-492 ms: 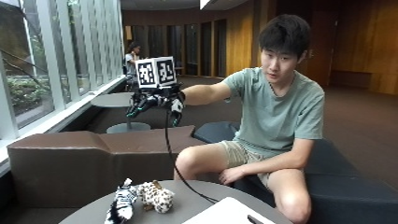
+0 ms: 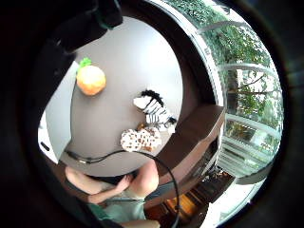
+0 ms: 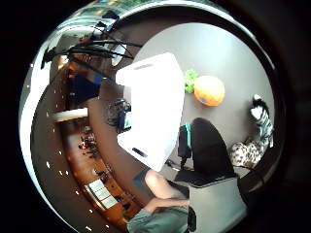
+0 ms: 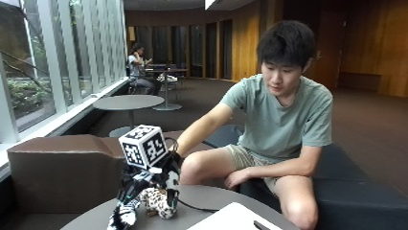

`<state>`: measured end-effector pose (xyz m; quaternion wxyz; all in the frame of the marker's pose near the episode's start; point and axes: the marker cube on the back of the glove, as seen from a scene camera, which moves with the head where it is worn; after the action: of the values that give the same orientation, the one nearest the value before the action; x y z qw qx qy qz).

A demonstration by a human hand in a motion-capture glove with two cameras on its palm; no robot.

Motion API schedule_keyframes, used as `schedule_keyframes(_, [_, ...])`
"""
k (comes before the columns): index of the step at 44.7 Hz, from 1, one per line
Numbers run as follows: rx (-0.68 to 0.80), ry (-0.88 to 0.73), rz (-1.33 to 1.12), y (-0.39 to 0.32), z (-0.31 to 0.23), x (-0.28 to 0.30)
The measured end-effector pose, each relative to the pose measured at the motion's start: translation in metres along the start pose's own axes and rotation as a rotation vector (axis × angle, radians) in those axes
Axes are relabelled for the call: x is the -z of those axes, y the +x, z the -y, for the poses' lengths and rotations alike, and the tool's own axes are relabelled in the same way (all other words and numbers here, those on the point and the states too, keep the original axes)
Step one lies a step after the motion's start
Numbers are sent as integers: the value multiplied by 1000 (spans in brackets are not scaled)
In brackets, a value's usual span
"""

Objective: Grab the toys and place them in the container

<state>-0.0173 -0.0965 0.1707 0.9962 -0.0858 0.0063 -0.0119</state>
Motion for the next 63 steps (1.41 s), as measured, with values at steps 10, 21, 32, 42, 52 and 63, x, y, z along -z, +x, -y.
schedule_keyframes(10, [4, -71, 7, 2, 36, -70])
schedule_keyframes(21, [-24, -98, -1, 8, 54, -117])
schedule_keyframes(32, [-69, -64, -25, 12, 68, -146])
schedule_keyframes(42, [-56, -199, 66, 26, 61, -177])
schedule_keyframes(52, [-64, -172, 96, 31, 55, -188])
schedule_keyframes(63, [-96, -136, 30, 21, 51, -156])
